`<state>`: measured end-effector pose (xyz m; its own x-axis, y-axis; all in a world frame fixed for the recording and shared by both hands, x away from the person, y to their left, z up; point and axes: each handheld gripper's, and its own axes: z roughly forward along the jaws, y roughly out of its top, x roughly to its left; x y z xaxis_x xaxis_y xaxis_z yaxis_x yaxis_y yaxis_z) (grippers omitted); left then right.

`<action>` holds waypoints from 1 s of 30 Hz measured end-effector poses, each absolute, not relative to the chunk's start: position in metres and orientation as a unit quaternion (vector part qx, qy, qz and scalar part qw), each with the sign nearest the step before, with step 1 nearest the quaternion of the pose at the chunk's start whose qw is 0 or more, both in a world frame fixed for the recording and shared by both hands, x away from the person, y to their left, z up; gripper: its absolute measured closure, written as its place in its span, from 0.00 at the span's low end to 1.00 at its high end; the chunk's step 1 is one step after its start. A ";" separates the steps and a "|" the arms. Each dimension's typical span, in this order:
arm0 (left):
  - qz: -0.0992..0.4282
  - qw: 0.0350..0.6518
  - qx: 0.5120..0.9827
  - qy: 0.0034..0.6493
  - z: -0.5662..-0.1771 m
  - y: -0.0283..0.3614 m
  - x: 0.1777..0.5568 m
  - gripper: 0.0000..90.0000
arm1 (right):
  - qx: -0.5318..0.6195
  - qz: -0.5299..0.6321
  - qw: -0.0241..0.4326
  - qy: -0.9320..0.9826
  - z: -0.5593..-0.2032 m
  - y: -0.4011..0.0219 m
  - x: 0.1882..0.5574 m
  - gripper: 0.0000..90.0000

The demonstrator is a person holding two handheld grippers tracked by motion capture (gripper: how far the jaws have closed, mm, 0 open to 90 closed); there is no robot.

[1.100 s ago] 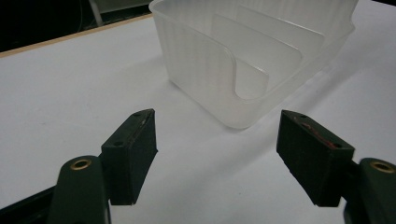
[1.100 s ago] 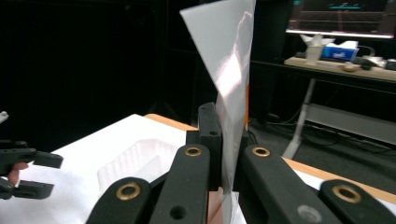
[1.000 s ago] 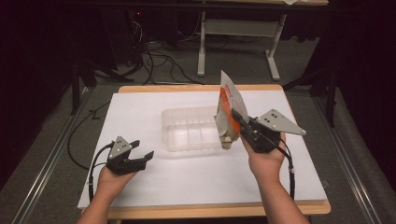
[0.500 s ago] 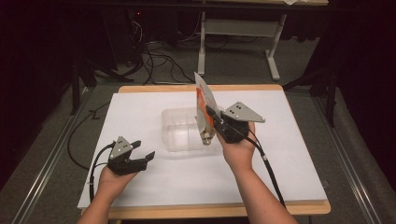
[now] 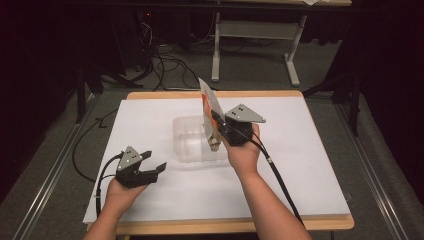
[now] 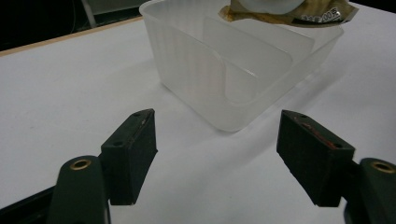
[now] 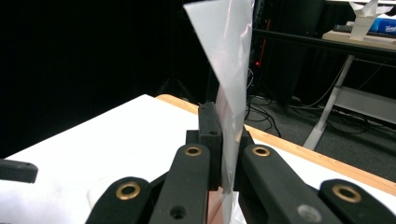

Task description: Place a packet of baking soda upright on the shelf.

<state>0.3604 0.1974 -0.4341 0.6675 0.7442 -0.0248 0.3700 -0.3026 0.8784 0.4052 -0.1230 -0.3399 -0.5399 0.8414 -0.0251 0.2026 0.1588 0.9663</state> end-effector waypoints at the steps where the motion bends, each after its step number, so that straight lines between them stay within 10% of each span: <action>1: 0.198 0.471 0.782 0.356 -0.434 0.197 0.360 0.32 | 0.375 0.528 0.302 0.700 -0.342 -0.121 0.409 1.00; 30: 0.196 0.469 0.785 0.353 -0.436 0.195 0.361 0.32 | 0.369 0.512 0.305 0.713 -0.381 -0.103 0.429 1.00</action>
<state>0.3606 0.1949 -0.4358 0.6736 0.7387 -0.0232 0.3704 -0.3102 0.8755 0.4286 -0.1033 -0.3811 -0.5419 0.8385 -0.0567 0.2143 0.2031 0.9554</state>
